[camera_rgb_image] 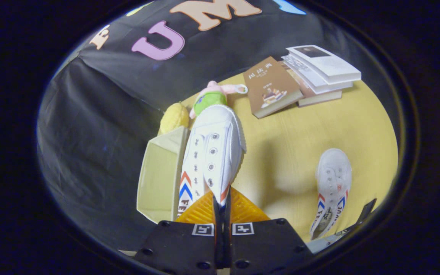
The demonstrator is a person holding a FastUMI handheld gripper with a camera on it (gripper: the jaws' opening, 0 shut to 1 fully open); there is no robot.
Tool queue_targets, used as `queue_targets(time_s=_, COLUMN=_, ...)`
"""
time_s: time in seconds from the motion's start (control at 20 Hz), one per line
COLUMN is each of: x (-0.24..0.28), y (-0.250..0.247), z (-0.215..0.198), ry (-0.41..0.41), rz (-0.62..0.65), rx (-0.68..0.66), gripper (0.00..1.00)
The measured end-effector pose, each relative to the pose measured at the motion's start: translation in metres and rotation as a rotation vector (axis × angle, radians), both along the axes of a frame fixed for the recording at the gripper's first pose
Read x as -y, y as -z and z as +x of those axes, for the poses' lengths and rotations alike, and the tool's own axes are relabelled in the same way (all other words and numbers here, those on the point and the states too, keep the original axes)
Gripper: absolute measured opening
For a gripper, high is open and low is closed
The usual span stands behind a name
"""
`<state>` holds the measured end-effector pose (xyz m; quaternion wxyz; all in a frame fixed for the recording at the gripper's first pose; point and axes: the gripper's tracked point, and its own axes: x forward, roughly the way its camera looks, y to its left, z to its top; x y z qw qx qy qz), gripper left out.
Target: Open the storage box then place both shoes into the box .Put the left shoe in first, then the right shoe, with the right side of both shoes facing outward in a uniform manner.
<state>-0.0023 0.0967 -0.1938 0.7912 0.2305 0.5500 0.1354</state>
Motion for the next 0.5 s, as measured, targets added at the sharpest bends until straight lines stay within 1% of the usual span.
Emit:
queue_targets(time_s=0.2, x=-0.039, y=-0.026, z=0.015, ry=-0.028, rz=0.025, rx=0.037, gripper=0.04)
queue_targets(time_s=0.35, x=-0.074, y=-0.029, z=0.018, ry=-0.075, rz=0.033, rx=0.05, gripper=0.04)
queue_targets(time_s=0.5, x=-0.112, y=-0.021, z=0.012, ry=-0.13, rz=0.042, rx=0.034, gripper=0.04)
